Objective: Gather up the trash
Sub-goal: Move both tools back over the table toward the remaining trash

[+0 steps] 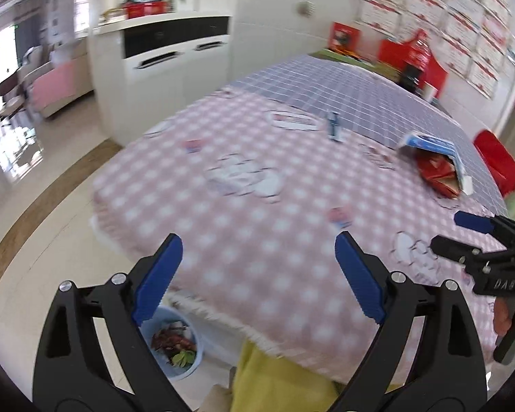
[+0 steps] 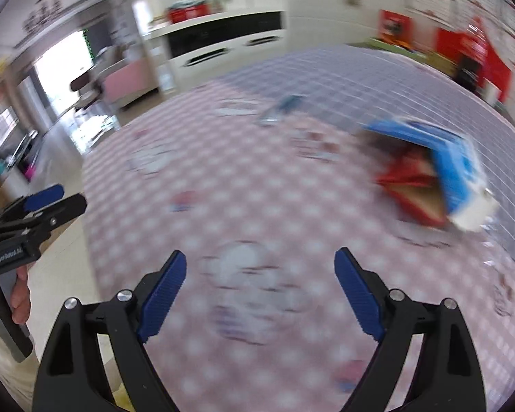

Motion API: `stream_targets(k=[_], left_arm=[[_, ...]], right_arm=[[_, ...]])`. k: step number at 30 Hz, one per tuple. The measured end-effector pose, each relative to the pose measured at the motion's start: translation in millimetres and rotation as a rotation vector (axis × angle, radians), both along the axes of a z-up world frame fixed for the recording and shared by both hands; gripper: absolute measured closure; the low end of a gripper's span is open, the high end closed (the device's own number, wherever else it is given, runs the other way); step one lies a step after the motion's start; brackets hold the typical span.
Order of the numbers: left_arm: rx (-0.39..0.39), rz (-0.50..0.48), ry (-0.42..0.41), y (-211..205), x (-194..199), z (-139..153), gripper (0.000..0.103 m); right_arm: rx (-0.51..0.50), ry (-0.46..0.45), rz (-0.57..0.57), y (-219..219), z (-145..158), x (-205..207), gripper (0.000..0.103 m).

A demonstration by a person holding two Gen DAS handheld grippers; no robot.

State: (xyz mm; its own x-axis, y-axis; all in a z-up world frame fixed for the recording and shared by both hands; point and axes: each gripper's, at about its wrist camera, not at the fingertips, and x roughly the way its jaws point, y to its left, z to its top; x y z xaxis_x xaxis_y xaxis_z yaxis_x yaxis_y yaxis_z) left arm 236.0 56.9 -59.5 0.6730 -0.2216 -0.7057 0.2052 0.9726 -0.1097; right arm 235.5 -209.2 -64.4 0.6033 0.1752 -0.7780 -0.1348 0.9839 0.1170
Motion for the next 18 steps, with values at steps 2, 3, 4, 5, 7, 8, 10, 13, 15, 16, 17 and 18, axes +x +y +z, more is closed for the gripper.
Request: stream_targets(k=[2,3,4,5,7,8,10,13,15,16,17,18], left_arm=[[0.005,-0.037,0.014,-20.0,12.7,-2.8,0.014],[0.008,-0.048,0.022,-28.5,17.9,-4.8,0.014],[0.01,-0.059,0.032,-38.3,25.9,-6.4,0.014],[0.012,-0.066,0.04,-45.4,32.0,-7.6,0.014],[0.006,-0.09,0.06,-60.5,47.3,-9.1,0.014],[0.003,-0.102,0.068,-67.6,54.9,-9.9,0.014],[0.013,-0.109,0.085,-78.6,69.7,-11.6,0.014],[0.032,-0.116,0.119,-101.0,97.2,-19.1,0.014],[0.041,-0.123,0.135,-112.3,113.4,-21.7,0.014],[0.054,-0.119,0.143,-120.3,123.8,-23.1,0.014],[0.06,-0.116,0.144,-124.8,129.5,-23.5,0.014],[0.068,-0.114,0.146,-131.6,138.0,-24.1,0.014]], right_arm=[[0.006,0.009,-0.056,-29.8,-1.8,-0.4,0.016],[0.004,0.006,-0.081,-41.3,-2.5,-2.9,0.016],[0.003,0.003,-0.107,-53.6,-3.6,-3.5,0.016],[0.006,0.005,-0.139,-70.7,-4.3,-5.7,0.016],[0.011,0.006,-0.179,-93.3,-6.2,-8.0,0.016],[0.013,0.006,-0.211,-109.0,-6.6,-9.6,0.014],[0.012,0.017,-0.245,-128.6,-7.0,-10.4,0.013],[-0.022,0.041,-0.297,-158.7,-10.8,-7.9,0.013],[-0.044,0.061,-0.329,-177.0,-13.0,-3.1,0.013],[-0.049,0.065,-0.338,-183.8,-13.5,-1.0,0.013],[-0.053,0.071,-0.338,-191.4,-14.7,2.8,0.012],[-0.062,0.085,-0.343,-198.5,-17.0,7.7,0.012]])
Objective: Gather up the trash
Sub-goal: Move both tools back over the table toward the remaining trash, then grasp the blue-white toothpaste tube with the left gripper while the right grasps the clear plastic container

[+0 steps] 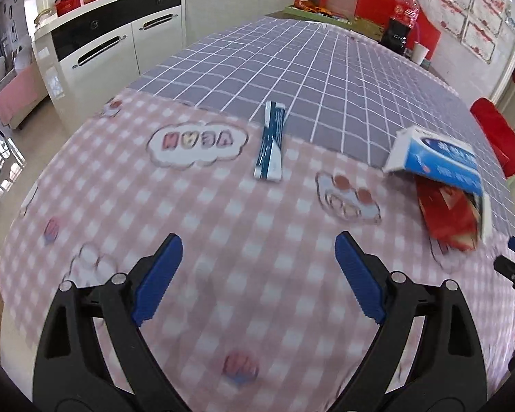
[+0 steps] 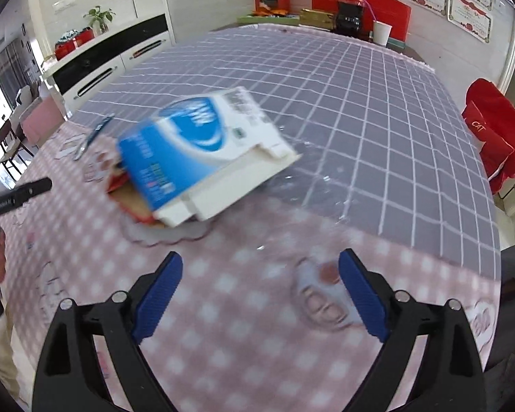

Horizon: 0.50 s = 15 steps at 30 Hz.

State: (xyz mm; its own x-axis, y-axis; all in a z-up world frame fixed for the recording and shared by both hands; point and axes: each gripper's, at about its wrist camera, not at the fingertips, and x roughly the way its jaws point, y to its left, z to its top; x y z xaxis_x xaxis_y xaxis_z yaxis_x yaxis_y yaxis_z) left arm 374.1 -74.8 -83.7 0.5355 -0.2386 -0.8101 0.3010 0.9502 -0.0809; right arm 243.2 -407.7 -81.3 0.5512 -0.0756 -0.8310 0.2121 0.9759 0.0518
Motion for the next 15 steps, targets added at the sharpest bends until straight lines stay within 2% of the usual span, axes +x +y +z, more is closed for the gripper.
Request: stream_targets(k=[4,8,12,15], left_arm=[[0.022,-0.003,0.004,-20.6,25.3,-1.6,0.014],[0.054,-0.012,-0.01,-37.4,52.0,-5.5,0.014],[0.106,-0.017,-0.021,-49.1,75.4,-12.5,0.015],[0.108,-0.033,-0.032,-51.9,85.8,-16.9,0.042]], right_arm=[[-0.037,0.042,0.0,-16.6,-7.2,19.8,0.011],[-0.012,0.072,0.005,-27.7,-15.5,35.9,0.009],[-0.073,0.093,0.018,-30.2,-19.3,50.0,0.008],[-0.089,0.097,0.043,-34.7,-22.1,61.0,0.007]])
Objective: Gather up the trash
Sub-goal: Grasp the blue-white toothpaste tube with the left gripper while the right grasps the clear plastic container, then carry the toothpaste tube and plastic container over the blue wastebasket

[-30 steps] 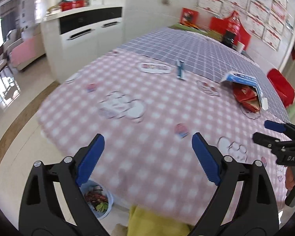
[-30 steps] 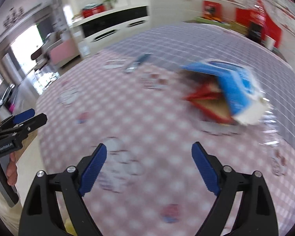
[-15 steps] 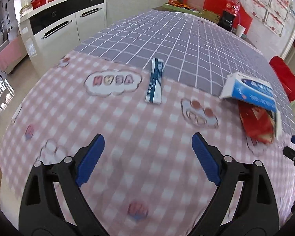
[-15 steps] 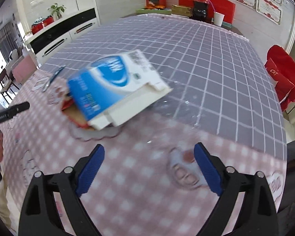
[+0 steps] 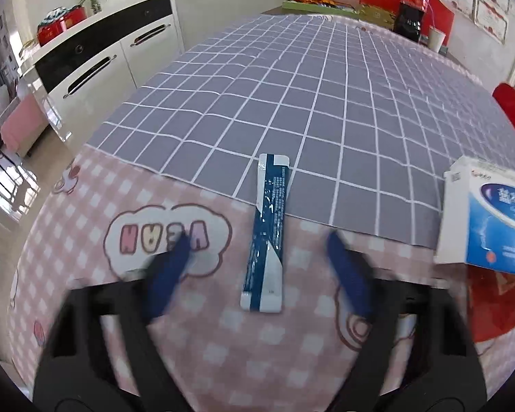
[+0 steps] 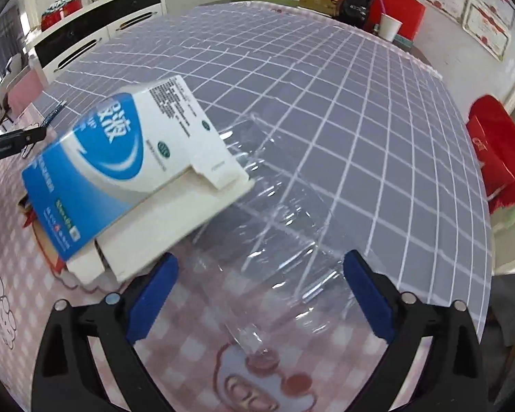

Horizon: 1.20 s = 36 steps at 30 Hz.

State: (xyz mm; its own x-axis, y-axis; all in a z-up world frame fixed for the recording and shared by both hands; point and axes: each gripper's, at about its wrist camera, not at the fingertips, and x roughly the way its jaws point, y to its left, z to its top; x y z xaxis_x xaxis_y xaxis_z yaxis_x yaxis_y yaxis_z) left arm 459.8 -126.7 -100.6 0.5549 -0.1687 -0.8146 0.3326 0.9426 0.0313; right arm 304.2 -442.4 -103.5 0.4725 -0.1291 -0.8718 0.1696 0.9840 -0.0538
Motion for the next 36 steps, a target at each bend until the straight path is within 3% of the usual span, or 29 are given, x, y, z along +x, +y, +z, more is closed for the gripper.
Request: stream_targets(k=[1,3,4,6,12,13,24,36], left_arm=[[-0.026,-0.011,0.004,1.0,1.8,0.9,0.062],[-0.016,-0.015,0.0,1.1,2.3,3.1,0.086],[-0.01,-0.015,0.009,2.4,1.7,3.8,0.086],[-0.007,-0.009,0.008,5.0,-1.1,4.3,0.086],[0.0,-0.018,-0.032,20.0,-32.6,9.4,0.087],[-0.006,-0.02,-0.038,24.0,-40.2,12.3,0.087],[-0.036,-0.037,-0.117,57.4,-107.2,40.2,0.087],[-0.076,-0.018,-0.155,99.0,-173.9,50.1,0.087]], right_arm=[[0.003,-0.004,0.006,-2.2,-0.4,4.0,0.007],[-0.002,-0.014,0.021,-3.5,-0.9,7.5,0.008],[-0.002,-0.021,0.027,-4.1,-1.3,9.1,0.008],[0.004,-0.036,0.02,-5.8,0.6,9.5,0.019],[0.028,-0.062,0.036,3.2,8.0,3.2,0.026],[0.04,-0.066,0.036,4.9,9.0,1.3,0.031],[0.05,-0.114,0.07,50.2,20.5,-39.1,0.031],[0.066,-0.206,0.195,126.3,49.5,-94.6,0.031]])
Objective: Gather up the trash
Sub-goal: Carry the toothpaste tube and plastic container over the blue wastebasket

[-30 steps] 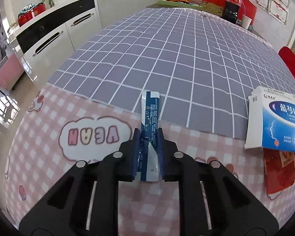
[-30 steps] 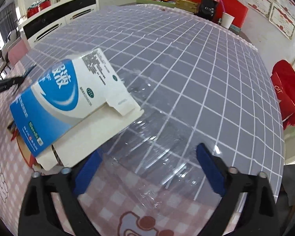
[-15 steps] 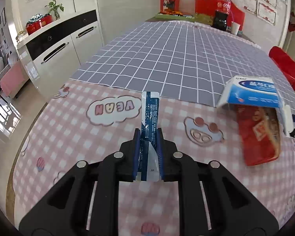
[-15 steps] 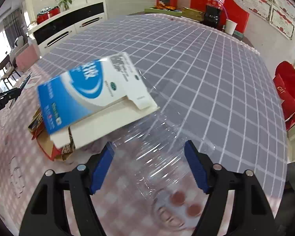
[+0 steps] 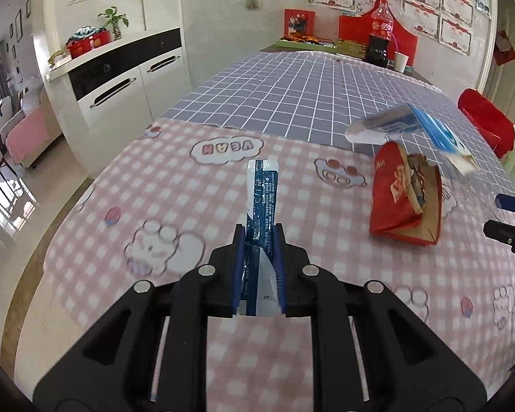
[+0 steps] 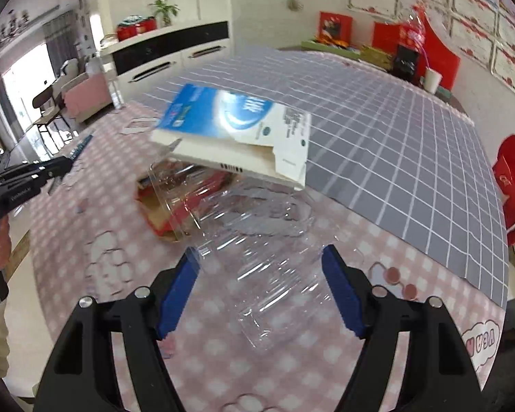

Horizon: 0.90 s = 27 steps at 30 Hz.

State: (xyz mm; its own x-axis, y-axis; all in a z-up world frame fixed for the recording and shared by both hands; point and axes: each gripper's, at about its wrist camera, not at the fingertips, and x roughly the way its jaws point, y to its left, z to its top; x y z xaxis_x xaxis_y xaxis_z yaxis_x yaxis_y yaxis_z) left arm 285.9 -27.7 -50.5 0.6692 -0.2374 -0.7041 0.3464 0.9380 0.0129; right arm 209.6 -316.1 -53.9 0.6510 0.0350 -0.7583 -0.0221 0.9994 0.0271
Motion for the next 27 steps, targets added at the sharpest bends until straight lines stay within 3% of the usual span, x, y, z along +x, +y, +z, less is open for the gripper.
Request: stream_targets(k=[15,27], left_arm=[[-0.071,0.145,-0.013,87.9,-57.8,-1.8,0.087],[-0.061,0.374,-0.032,190.3,-105.2,-19.1,0.087]], right_arm=[[0.041,-0.069,0.244,114.3,26.5,-12.3,0.031],[0.114,-0.041,0.517,250.8,21.0,0.3,0.031]])
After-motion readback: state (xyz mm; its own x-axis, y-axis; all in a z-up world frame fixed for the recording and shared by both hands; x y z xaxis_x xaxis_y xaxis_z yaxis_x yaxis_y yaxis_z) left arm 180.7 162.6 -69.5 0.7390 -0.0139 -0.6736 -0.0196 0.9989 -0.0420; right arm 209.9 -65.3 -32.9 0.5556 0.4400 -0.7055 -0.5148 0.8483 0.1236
